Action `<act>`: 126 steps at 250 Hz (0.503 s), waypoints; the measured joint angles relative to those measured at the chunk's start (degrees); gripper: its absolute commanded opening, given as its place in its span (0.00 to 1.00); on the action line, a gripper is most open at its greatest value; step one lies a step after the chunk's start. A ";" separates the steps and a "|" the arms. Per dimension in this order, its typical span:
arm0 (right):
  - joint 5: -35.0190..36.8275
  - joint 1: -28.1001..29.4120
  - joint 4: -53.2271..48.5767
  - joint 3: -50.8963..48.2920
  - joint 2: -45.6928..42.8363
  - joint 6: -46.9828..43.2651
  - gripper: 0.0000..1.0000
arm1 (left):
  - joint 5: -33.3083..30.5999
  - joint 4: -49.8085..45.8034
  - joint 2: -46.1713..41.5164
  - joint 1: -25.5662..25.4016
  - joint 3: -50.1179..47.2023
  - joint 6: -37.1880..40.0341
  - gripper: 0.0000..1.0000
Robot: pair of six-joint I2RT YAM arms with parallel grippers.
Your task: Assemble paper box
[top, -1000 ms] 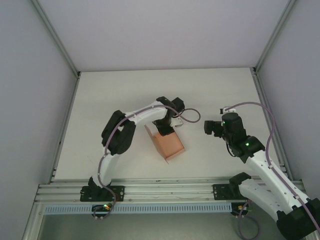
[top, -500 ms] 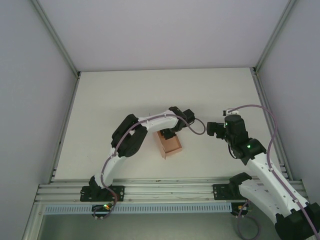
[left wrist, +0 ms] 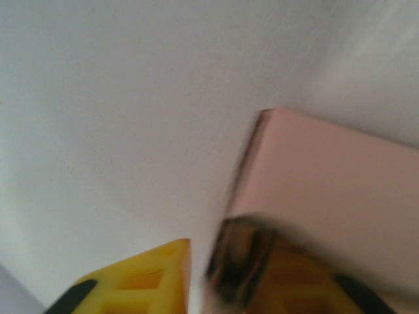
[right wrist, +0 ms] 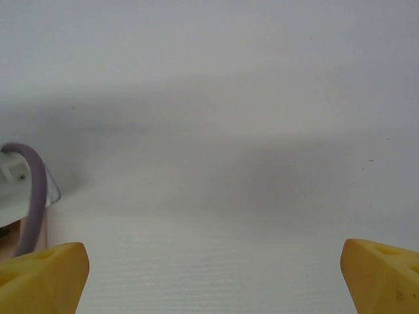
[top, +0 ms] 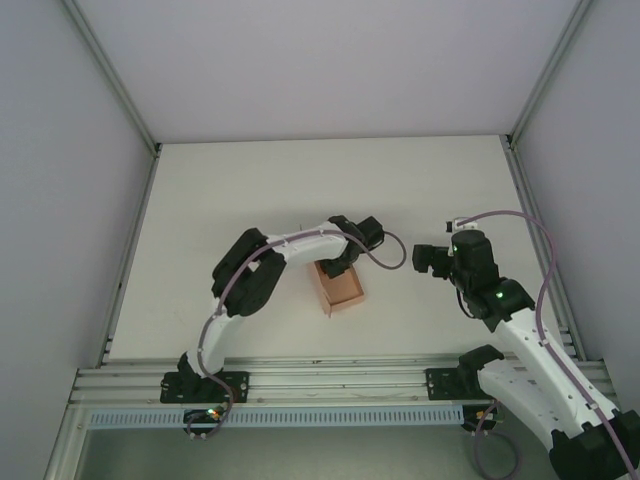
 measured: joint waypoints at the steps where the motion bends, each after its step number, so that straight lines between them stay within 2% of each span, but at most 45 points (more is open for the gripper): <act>1: -0.04 0.00 -0.02 -0.02 -0.02 0.00 1.00 | 0.22 0.04 -0.09 0.02 -0.02 0.15 0.43; 13: -0.26 0.00 -0.07 -0.04 -0.28 -0.15 1.00 | 3.13 1.01 -1.57 0.35 -0.72 1.62 0.51; 59: -1.55 0.00 -0.07 -0.04 -0.63 -1.36 0.99 | 13.64 0.42 -7.41 0.24 -2.89 6.58 0.99; 126: -5.40 0.00 0.46 -0.04 1.07 -3.26 1.00 | 22.12 -0.26 -15.37 0.07 -3.82 11.87 1.00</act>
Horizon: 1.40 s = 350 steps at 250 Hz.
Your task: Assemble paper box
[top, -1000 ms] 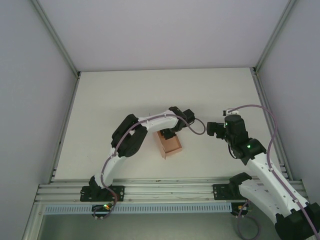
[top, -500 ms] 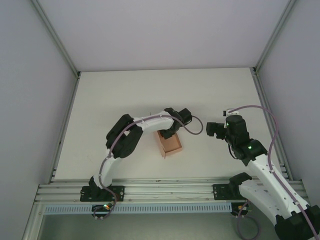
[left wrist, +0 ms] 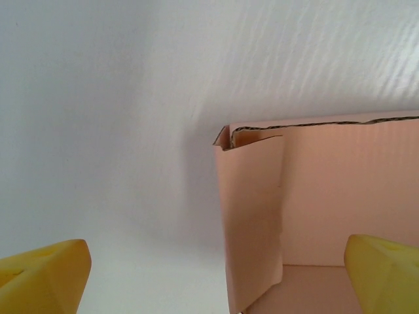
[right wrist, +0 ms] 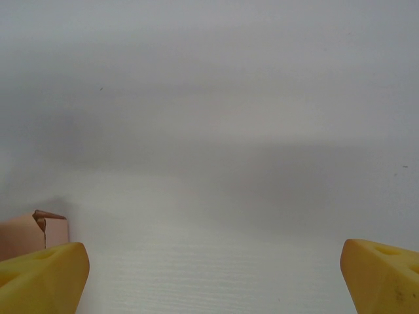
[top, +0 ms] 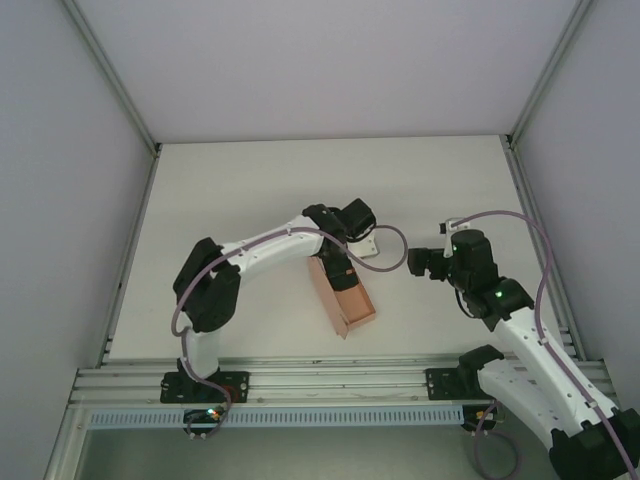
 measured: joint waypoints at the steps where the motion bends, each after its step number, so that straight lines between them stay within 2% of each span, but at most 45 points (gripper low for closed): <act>1: -0.09 0.00 0.00 0.00 0.04 0.00 1.00 | 0.07 0.00 -0.02 0.00 0.00 0.00 1.00; 52: -9.84 0.00 4.35 0.09 5.38 -5.49 1.00 | 5.95 1.99 -3.28 3.45 -0.35 -1.77 1.00; 88: -21.18 0.00 8.11 2.67 14.43 -13.27 1.00 | 11.10 7.30 -13.84 10.12 -1.84 -7.02 1.00; 117: -30.56 0.68 8.44 10.23 26.12 -22.51 0.95 | 12.87 13.35 -24.37 15.93 -4.83 -13.40 1.00; 135: -32.92 2.51 6.91 16.15 33.29 -30.36 0.94 | 13.53 17.25 -31.36 20.26 -9.75 -18.18 1.00; 156: -34.88 6.16 2.58 23.78 41.83 -41.00 0.88 | 14.34 21.99 -38.66 26.67 -18.73 -24.33 1.00; 178: -37.22 8.66 -3.54 32.79 50.77 -49.24 0.86 | 15.32 25.46 -43.32 33.14 -29.03 -30.21 1.00; 196: -38.93 9.55 -8.35 39.95 57.68 -55.17 0.86 | 16.02 27.41 -45.35 36.22 -36.79 -34.12 1.00; 235: -41.48 10.29 -19.89 51.41 68.54 -65.40 0.80 | 17.35 28.24 -49.53 37.81 -47.34 -38.86 1.00; 278: -40.70 11.72 -29.40 58.75 76.85 -71.19 0.75 | 17.84 29.99 -53.35 38.14 -49.48 -40.52 1.00; 307: -38.29 13.16 -32.24 61.53 80.76 -72.67 0.60 | 17.94 30.95 -53.20 38.58 -49.48 -40.65 1.00; 336: -35.67 14.08 -32.72 61.92 82.42 -72.30 0.54 | 17.97 31.43 -52.54 38.62 -49.48 -40.65 1.00; 350: -34.42 14.23 -32.70 61.94 82.75 -72.02 0.44 | 17.99 31.61 -52.06 38.62 -49.48 -40.63 1.00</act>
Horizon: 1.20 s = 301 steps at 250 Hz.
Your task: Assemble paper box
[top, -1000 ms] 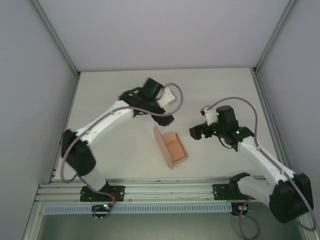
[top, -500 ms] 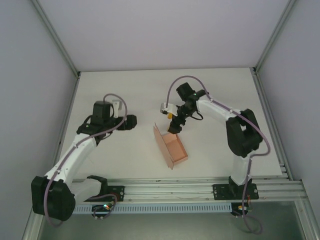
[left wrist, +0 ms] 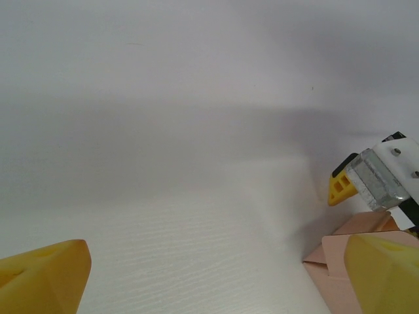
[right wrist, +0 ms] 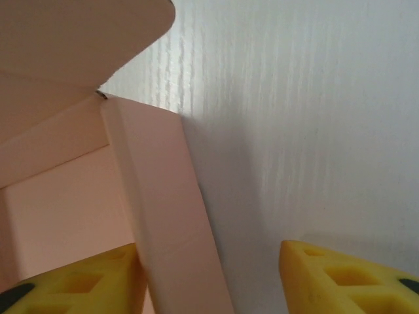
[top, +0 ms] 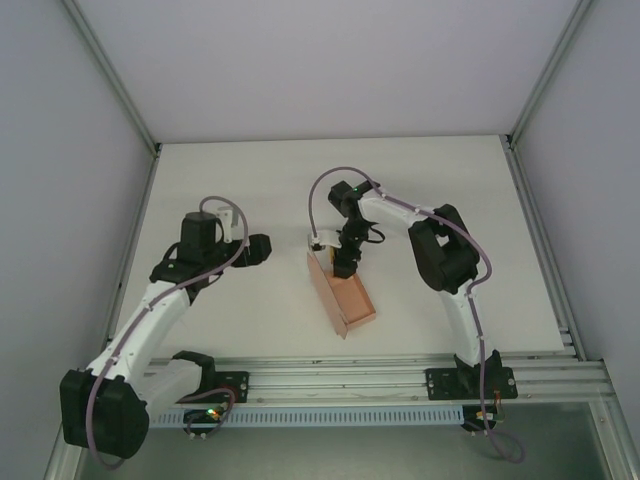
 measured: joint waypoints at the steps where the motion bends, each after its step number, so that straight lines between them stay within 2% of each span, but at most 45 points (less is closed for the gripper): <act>1: 0.07 0.00 0.00 0.00 0.00 0.13 0.43 | 0.00 0.00 0.02 0.00 0.00 -0.02 1.00; 27: 2.78 0.00 0.17 0.00 0.46 1.29 0.23 | 0.02 0.11 0.46 0.00 0.00 -0.02 1.00; 71: 6.56 0.42 2.32 -0.28 0.61 4.11 0.00 | -0.02 0.11 0.46 0.00 0.00 -0.02 1.00; 107: 9.66 1.44 8.02 -4.70 -2.56 7.13 0.00 | -0.09 0.11 0.35 0.02 0.00 -0.46 1.00; 159: 15.61 1.95 28.13 -18.23 -11.98 18.08 0.00 | -0.13 2.73 0.24 0.87 -1.29 -2.03 1.00; 206: 13.70 0.00 43.12 -27.56 -26.18 31.91 0.00 | 4.00 9.29 4.00 2.82 -2.27 -4.09 1.00; 251: 8.57 -1.05 56.48 -32.41 -39.76 45.22 0.00 | 14.19 20.76 13.16 2.93 -2.16 -5.55 1.00; 301: 5.09 -1.03 64.37 -35.82 -42.77 55.52 0.00 | 29.70 42.34 21.55 0.55 -2.12 -10.71 1.00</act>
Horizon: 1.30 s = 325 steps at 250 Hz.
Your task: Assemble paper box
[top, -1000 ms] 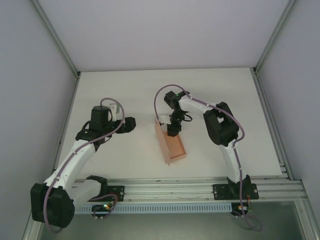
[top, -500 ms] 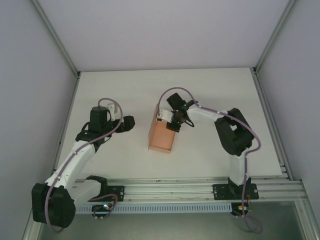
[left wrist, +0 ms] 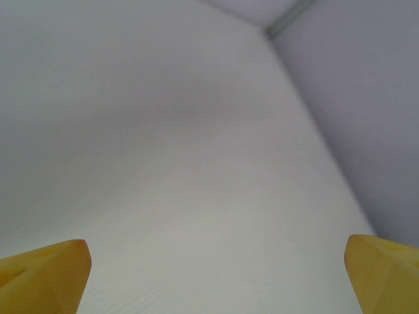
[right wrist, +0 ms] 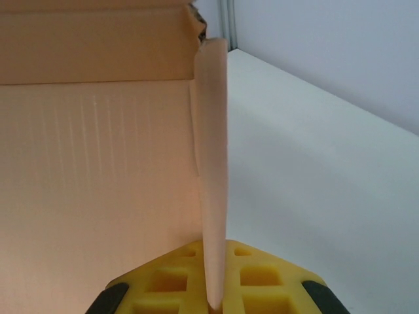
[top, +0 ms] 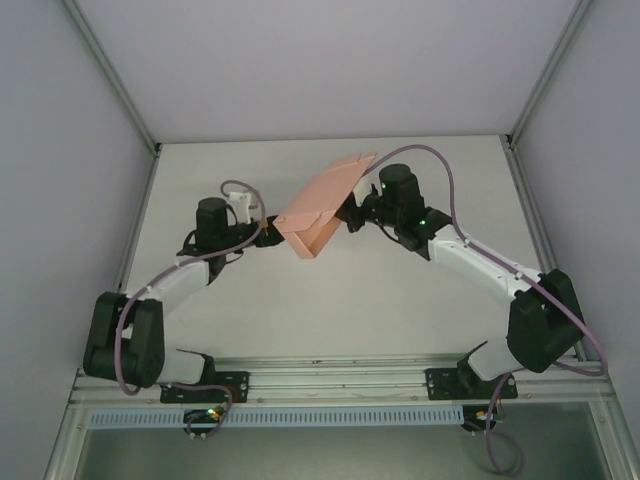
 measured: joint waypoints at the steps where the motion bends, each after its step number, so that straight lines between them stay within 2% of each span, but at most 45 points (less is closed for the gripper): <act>1: -0.07 0.00 0.04 -0.09 0.00 0.17 0.00 | 0.46 0.90 0.20 -0.07 0.00 -0.31 1.00; 43: -1.42 0.15 1.18 -3.34 0.24 5.07 0.00 | 8.20 15.58 4.26 -0.76 1.09 -6.01 1.00; 87: -0.68 1.64 1.99 -3.61 1.14 8.00 0.00 | 12.52 21.38 8.94 -2.12 5.01 -9.05 1.00; 116: 1.62 1.95 3.48 -3.61 1.36 9.81 0.00 | 12.96 22.27 10.54 -2.51 7.10 -9.79 1.00; 157: 8.72 3.50 3.61 -2.14 2.64 12.39 0.00 | 11.91 21.81 12.70 -2.97 9.92 -10.01 1.00; 208: 26.10 8.26 -6.23 5.49 5.31 15.32 0.01 | 7.78 17.03 13.31 -2.84 12.52 -9.66 1.00; 241: 33.44 9.73 -12.37 9.03 6.51 18.43 0.00 | 4.68 12.44 13.29 -3.34 13.97 -7.61 1.00; 288: 35.76 9.86 -12.74 7.26 5.99 19.19 0.00 | -0.57 3.52 11.28 -5.11 14.21 -1.97 1.00; 325: 33.35 9.73 -7.93 1.51 2.67 18.49 0.01 | -4.15 -1.51 6.97 -6.38 12.57 2.36 1.00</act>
